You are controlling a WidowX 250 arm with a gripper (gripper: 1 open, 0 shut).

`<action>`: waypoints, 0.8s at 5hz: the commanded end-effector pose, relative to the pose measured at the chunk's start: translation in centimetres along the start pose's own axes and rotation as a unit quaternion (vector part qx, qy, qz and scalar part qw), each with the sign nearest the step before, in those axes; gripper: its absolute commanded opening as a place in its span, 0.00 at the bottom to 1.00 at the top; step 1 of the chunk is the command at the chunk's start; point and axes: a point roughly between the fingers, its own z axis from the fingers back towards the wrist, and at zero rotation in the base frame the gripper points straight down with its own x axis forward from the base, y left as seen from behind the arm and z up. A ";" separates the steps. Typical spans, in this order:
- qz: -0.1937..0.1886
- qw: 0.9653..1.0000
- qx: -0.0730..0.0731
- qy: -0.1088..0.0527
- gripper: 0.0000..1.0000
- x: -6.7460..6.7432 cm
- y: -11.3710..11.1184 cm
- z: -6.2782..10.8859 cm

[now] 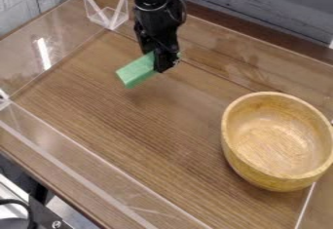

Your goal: Put the green block in the brown bowl

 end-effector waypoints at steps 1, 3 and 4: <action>0.007 0.999 0.020 -0.026 0.00 0.9 1.4 1.2; 0.007 0.999 0.021 -0.029 0.00 0.9 1.5 1.1; 0.004 0.999 0.019 -0.034 0.00 1.0 0.3 2.0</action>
